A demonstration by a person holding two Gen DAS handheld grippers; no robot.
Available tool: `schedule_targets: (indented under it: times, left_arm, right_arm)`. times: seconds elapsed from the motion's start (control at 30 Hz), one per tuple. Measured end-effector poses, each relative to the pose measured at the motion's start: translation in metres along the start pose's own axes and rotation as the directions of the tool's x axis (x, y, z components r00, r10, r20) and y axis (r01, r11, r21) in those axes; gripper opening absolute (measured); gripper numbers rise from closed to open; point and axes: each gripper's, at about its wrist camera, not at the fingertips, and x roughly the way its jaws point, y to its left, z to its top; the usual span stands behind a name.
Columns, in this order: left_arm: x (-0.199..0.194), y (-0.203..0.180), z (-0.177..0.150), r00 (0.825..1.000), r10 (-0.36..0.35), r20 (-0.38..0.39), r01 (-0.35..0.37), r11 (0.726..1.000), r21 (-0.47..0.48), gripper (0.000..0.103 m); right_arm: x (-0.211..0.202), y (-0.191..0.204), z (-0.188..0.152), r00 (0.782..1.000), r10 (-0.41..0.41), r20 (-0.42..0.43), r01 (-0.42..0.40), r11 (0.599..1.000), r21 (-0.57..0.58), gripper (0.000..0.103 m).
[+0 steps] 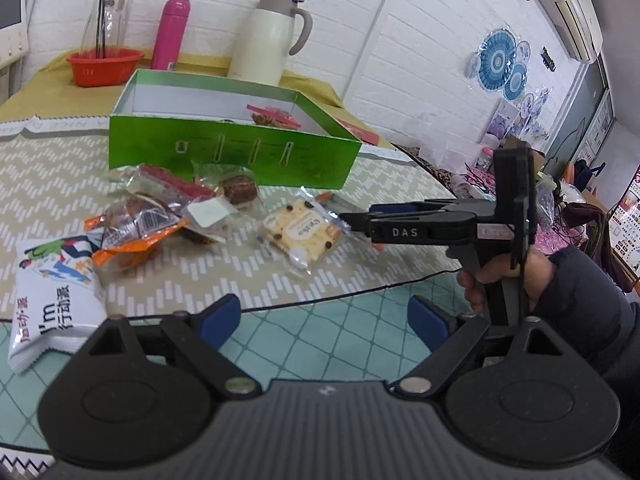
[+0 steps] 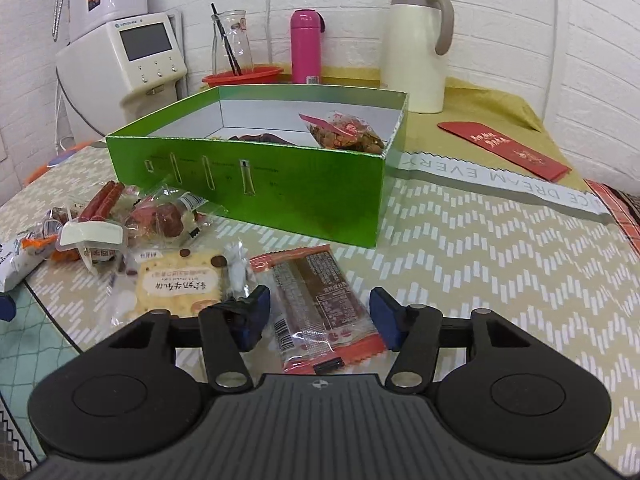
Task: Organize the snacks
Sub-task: 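Grasp the red-labelled jerky packet with the right gripper while the left grasps the raisin cracker packet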
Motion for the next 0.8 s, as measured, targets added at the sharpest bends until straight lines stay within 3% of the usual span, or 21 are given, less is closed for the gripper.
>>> schedule_targets:
  times: [0.2,0.43,0.63,0.8]
  left_arm:
    - [0.019,-0.007,0.012,1.0,0.006,0.003,-0.006,1.0,0.024,0.089]
    - [0.062,-0.015,0.044,1.0,0.021,0.008,-0.022,0.986,0.164,0.089]
    - [0.106,-0.003,0.057,0.993,0.088,-0.073,-0.074,0.98,0.184,0.089]
    - [0.11,-0.015,0.047,0.987,0.105,-0.123,-0.071,0.964,0.256,0.089]
  right_arm:
    - [-0.038,0.01,-0.029,1.0,-0.014,-0.001,0.014,1.0,-0.009,0.09]
    - [-0.07,0.016,-0.052,0.999,-0.034,-0.004,0.035,0.999,0.019,0.091]
    - [-0.078,0.019,-0.058,0.999,-0.041,0.003,0.041,0.999,0.008,0.095]
    - [-0.079,0.02,-0.059,0.999,-0.045,-0.009,0.045,0.999,0.018,0.098]
